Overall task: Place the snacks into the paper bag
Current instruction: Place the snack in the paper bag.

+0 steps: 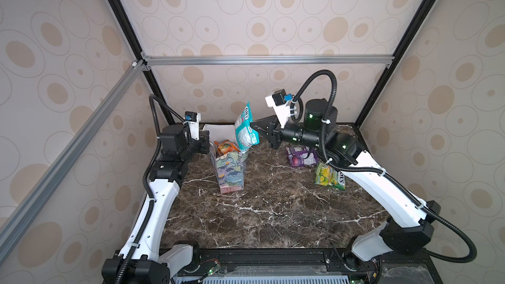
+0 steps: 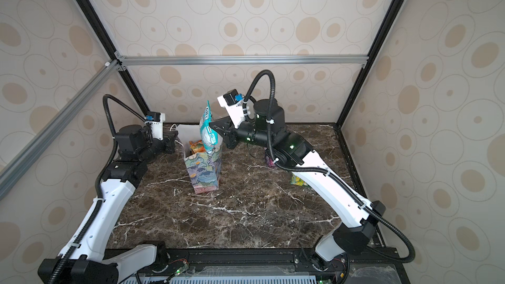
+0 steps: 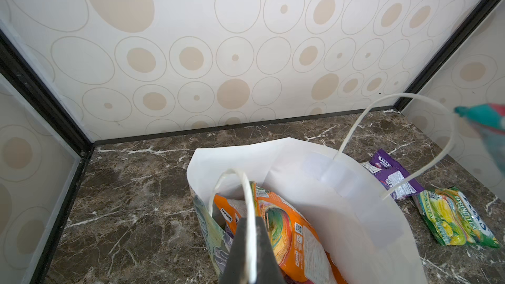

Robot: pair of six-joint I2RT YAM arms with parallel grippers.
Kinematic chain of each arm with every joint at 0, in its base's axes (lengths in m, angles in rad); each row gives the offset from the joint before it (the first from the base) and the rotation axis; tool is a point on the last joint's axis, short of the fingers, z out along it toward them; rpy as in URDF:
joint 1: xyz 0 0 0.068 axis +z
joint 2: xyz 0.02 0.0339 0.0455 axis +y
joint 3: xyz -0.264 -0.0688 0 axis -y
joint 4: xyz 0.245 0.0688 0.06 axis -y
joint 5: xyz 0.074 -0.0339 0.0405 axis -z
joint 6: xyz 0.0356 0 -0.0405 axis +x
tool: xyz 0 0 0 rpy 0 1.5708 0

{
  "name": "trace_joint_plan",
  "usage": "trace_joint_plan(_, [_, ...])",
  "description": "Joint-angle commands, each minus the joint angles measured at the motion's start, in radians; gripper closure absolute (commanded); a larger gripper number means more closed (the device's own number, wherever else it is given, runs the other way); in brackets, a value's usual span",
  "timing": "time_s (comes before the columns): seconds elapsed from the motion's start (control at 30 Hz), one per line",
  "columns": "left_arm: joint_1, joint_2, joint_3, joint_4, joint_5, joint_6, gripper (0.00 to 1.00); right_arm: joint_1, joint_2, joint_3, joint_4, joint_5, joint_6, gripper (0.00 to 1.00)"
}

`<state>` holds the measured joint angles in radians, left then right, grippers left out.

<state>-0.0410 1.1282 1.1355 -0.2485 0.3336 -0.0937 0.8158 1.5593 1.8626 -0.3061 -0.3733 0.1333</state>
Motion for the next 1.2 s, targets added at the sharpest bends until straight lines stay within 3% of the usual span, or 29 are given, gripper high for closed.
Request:
trace_joint_plan(0.0, [-0.002, -0.019, 0.012, 0.000, 0.004, -0.002, 1.00, 0.011, 0.068, 0.102, 0.008, -0.040, -0.027, 1.00])
trace_joint_plan(0.33, [-0.002, -0.027, 0.012, -0.002, -0.002, 0.002, 1.00, 0.012, 0.326, 0.405, -0.168, -0.022, -0.104, 1.00])
trace_joint_plan(1.17, [-0.002, -0.025, 0.016, -0.008, -0.001, 0.003, 1.00, -0.002, 0.556, 0.478, -0.225, 0.074, -0.138, 1.00])
